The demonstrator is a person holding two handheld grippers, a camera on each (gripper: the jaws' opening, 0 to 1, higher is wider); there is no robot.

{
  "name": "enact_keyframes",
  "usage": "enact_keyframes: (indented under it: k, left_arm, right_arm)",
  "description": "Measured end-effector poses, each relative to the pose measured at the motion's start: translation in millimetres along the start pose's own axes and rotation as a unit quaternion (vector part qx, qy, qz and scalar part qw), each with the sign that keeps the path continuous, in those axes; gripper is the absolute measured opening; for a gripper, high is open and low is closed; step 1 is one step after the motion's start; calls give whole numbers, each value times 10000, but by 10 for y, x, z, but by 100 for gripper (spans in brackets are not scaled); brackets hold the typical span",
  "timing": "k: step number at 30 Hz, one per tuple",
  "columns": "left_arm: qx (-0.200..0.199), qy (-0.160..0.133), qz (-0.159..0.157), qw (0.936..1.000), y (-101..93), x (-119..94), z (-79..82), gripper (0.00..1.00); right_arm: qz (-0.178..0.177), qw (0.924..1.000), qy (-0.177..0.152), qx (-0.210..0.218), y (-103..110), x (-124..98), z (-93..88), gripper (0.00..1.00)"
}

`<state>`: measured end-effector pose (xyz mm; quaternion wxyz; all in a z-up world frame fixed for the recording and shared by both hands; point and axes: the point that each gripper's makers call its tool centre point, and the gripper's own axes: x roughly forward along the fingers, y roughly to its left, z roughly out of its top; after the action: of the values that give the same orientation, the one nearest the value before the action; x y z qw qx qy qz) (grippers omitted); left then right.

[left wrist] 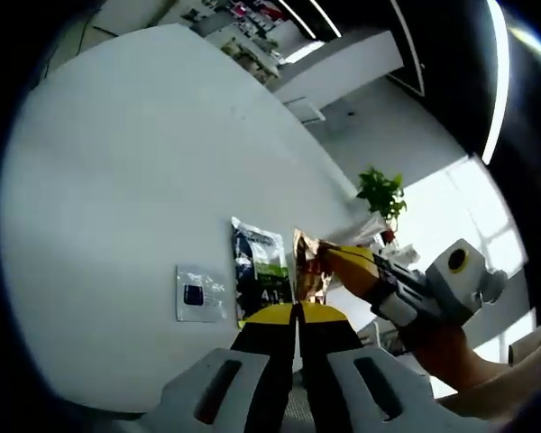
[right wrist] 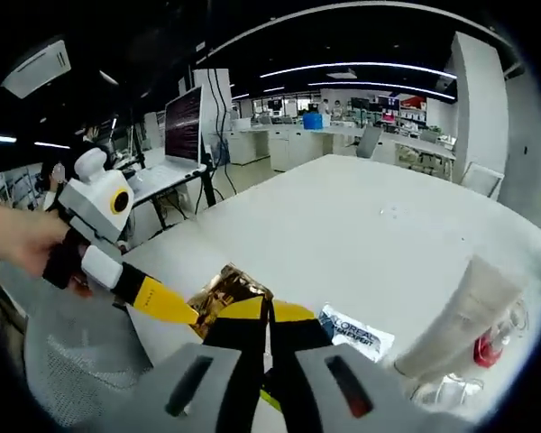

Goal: Arrange the skincare products in the storage area until every visible bottle or jar stands upright without overlapping.

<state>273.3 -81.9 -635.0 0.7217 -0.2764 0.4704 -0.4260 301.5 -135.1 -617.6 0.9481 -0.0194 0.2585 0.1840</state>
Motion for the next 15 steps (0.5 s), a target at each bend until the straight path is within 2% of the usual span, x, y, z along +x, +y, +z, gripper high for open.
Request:
enact_keyframes:
  k: [5,15]
  left_arm:
    - [-88,81,238,9996,228,130,35,0]
    - [-290,178,468,9983,562,365,169,0]
  right_arm:
    - [-78,9996,250,44,-83,253,-174,1]
    - [-124,9983,560,57,-271,693,-369,1]
